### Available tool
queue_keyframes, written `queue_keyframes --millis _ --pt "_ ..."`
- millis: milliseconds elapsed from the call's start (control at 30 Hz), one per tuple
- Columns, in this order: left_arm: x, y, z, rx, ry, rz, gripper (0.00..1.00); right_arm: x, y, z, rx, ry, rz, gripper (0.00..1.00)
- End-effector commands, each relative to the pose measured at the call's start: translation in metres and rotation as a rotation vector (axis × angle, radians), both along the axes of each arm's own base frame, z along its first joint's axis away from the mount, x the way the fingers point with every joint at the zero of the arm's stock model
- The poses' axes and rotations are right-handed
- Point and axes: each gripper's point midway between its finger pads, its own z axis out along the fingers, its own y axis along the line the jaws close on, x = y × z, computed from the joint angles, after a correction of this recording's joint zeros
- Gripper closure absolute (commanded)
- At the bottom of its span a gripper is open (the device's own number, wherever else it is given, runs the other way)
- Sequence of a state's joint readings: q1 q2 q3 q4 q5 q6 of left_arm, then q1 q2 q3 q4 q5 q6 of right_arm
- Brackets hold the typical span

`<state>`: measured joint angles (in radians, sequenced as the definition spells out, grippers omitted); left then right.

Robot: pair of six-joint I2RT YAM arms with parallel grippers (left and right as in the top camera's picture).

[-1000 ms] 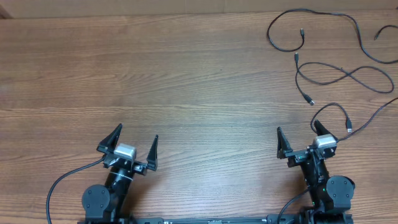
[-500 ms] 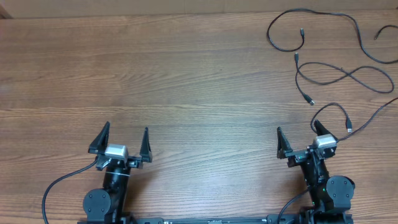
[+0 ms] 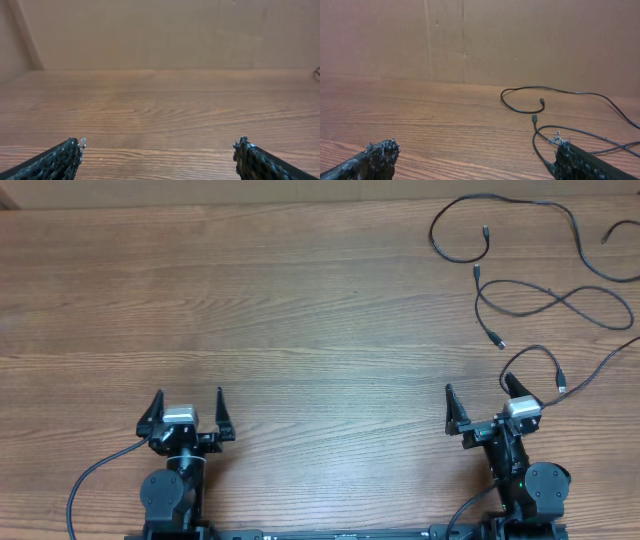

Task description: Untangle cables

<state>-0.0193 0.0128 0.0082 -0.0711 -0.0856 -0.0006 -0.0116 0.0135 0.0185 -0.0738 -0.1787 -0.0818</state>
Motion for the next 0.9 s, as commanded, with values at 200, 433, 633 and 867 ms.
queue_keyframes --millis 200,433,633,867 --pt "-0.0024 0.0189 0.0025 -0.069 -0.024 0.115 0.0 0.0 0.0002 -0.0012 0.002 -0.006 -0.001 0.0" --pt "-0.0021 0.0165 0.0021 -0.015 -0.015 0.097 0.0 0.0 0.0002 -0.0012 0.002 -0.006 -0.001 0.0" --pt "-0.0019 0.0154 0.0018 -0.016 -0.014 0.091 0.01 0.0 0.0002 -0.0012 0.002 -0.006 -0.001 0.0" --pt "-0.0019 0.0154 0.0022 -0.015 -0.015 0.091 0.0 0.0 0.0002 -0.0012 0.002 -0.006 -0.001 0.0"
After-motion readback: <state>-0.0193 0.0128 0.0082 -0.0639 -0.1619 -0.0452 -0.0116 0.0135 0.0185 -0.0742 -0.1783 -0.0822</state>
